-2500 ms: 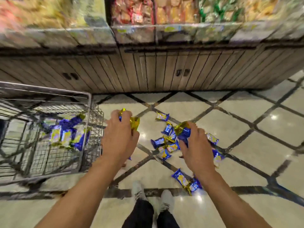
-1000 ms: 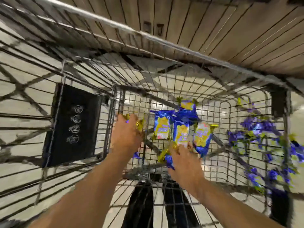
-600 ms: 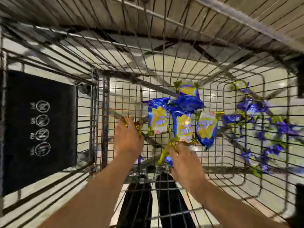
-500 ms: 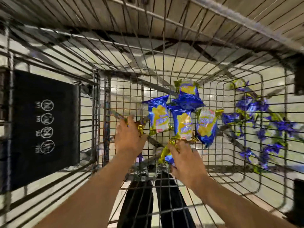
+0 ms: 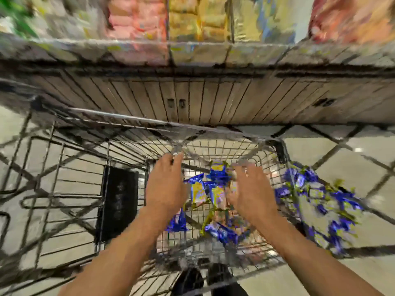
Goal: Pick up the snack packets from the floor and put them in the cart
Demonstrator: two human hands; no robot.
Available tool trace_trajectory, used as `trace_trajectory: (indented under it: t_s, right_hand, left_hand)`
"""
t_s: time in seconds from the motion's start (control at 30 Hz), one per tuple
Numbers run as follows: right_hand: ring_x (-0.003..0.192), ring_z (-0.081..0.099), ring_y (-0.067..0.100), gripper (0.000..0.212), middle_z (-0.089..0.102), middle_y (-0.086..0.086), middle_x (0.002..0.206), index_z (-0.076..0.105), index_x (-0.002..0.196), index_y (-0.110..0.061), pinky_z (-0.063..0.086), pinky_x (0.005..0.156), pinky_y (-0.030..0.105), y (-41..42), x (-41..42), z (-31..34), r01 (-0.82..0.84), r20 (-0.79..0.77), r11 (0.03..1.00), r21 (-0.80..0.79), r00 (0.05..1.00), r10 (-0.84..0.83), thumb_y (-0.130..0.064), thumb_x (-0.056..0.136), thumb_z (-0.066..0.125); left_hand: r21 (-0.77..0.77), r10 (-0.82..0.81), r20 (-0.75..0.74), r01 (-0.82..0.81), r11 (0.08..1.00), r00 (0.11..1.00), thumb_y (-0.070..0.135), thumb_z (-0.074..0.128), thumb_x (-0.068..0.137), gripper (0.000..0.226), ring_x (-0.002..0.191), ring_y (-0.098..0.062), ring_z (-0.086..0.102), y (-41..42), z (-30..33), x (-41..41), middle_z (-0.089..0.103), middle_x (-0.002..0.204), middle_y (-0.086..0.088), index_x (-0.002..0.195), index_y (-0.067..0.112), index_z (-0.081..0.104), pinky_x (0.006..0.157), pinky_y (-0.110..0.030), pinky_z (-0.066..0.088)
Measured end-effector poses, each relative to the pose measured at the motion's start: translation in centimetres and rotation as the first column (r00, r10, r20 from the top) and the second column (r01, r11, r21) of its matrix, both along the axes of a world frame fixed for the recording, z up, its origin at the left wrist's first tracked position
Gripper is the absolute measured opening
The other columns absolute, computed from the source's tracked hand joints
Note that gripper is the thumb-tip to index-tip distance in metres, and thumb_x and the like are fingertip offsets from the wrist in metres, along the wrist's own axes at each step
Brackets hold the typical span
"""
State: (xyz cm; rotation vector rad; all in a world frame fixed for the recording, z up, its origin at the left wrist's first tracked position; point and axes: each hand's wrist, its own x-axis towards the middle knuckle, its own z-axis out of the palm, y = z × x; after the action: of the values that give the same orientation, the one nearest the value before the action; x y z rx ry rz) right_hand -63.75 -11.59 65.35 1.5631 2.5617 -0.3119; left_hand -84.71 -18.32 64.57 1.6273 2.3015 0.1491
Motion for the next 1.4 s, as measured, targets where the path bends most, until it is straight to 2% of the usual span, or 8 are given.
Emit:
trace_trajectory:
  t_s: [0.1, 0.3, 0.53, 0.7, 0.87, 0.97, 1.1, 1.4]
  right_hand:
    - [0.112, 0.049, 0.034, 0.077, 0.046, 0.012, 0.129, 0.042, 0.133, -0.020, 0.046, 0.088, 0.046, 1.0, 3.3, 6.2, 0.053, -0.012, 0.993, 0.109, 0.999, -0.052, -0.045, 0.069, 0.076]
    - [0.122, 0.043, 0.034, 0.077, 0.041, 0.012, 0.138, 0.039, 0.139, -0.021, 0.044, 0.095, 0.046, -0.3, 16.2, 14.3, 0.323, -0.061, 0.923, 0.207, 0.946, -0.318, -0.043, 0.074, 0.074]
    - [0.122, 0.043, 0.032, 0.077, 0.040, 0.011, 0.138, 0.041, 0.140, -0.021, 0.045, 0.096, 0.044, -4.5, 36.8, 16.0, 0.532, -0.127, 0.816, 0.228, 0.847, -0.516, -0.042, 0.073, 0.073]
    - [0.121, 0.046, 0.035, 0.076, 0.042, 0.012, 0.142, 0.043, 0.140, -0.023, 0.047, 0.091, 0.045, -6.6, 52.7, 13.9, 0.575, -0.096, 0.798, 0.182, 0.818, -0.568, -0.043, 0.073, 0.073]
    - [0.106, 0.054, 0.037, 0.081, 0.050, 0.017, 0.132, 0.049, 0.135, -0.017, 0.051, 0.078, 0.044, -7.6, 63.8, 10.7, 0.631, -0.010, 0.768, 0.111, 0.773, -0.634, -0.039, 0.064, 0.081]
    - [0.107, 0.054, 0.034, 0.081, 0.048, 0.014, 0.133, 0.044, 0.138, -0.021, 0.050, 0.080, 0.043, -6.9, 67.7, 8.1, 0.643, 0.018, 0.765, 0.038, 0.765, -0.644, -0.039, 0.067, 0.078]
    - [0.116, 0.050, 0.031, 0.080, 0.044, 0.011, 0.139, 0.042, 0.141, -0.022, 0.048, 0.087, 0.041, -3.9, 71.2, 3.0, 0.658, 0.052, 0.753, -0.013, 0.753, -0.656, -0.043, 0.072, 0.075]
    - [0.111, 0.052, 0.034, 0.079, 0.047, 0.014, 0.135, 0.047, 0.136, -0.016, 0.050, 0.082, 0.042, 3.7, 78.9, -23.8, 0.656, 0.026, 0.753, -0.056, 0.755, -0.655, -0.038, 0.066, 0.079]
  left_hand:
    - [0.084, -0.110, -0.100, 0.119, 0.989, 0.989, 0.044, 0.076, 0.071, 0.086, 0.125, -0.032, 0.041, 1.2, 6.2, 2.7, 0.044, 0.139, -0.012, 0.143, 0.018, 0.037, 0.104, -0.042, 0.038]
    - [0.178, -0.276, -0.061, 0.282, 0.943, 0.959, 0.046, 0.071, 0.076, 0.081, 0.128, -0.032, 0.039, 2.4, 13.7, 14.8, 0.046, 0.139, -0.010, 0.143, 0.017, 0.036, 0.106, -0.043, 0.037]
    - [0.226, -0.512, -0.102, 0.521, 0.823, 0.853, 0.050, 0.067, 0.074, 0.082, 0.123, -0.033, 0.043, 4.0, 14.2, 35.2, 0.047, 0.136, -0.010, 0.142, 0.017, 0.036, 0.105, -0.042, 0.039]
    - [0.108, -0.525, -0.063, 0.528, 0.842, 0.849, 0.053, 0.062, 0.081, 0.086, 0.132, -0.032, 0.035, 3.1, 12.4, 49.0, 0.038, 0.147, -0.009, 0.151, 0.021, 0.023, 0.108, -0.042, 0.036]
    - [-0.019, -0.546, -0.077, 0.546, 0.838, 0.835, 0.050, 0.064, 0.083, 0.084, 0.132, -0.033, 0.037, 3.5, 10.0, 57.4, 0.037, 0.149, -0.010, 0.151, 0.020, 0.024, 0.103, -0.043, 0.039]
    - [-0.037, -0.567, -0.081, 0.566, 0.823, 0.820, 0.048, 0.066, 0.081, 0.082, 0.127, -0.034, 0.042, 5.1, 8.1, 61.0, 0.043, 0.143, -0.010, 0.149, 0.018, 0.031, 0.098, -0.044, 0.044]
    - [-0.094, -0.587, -0.037, 0.583, 0.807, 0.808, 0.046, 0.060, 0.086, 0.080, 0.134, -0.028, 0.033, 9.1, 3.4, 65.3, 0.033, 0.150, -0.005, 0.152, 0.022, 0.020, 0.106, -0.040, 0.037]
    - [-0.205, -0.658, -0.021, 0.641, 0.739, 0.752, 0.038, 0.071, 0.073, 0.080, 0.116, -0.035, 0.048, 18.4, -23.7, 73.6, 0.050, 0.132, -0.011, 0.142, 0.015, 0.039, 0.087, -0.045, 0.048]
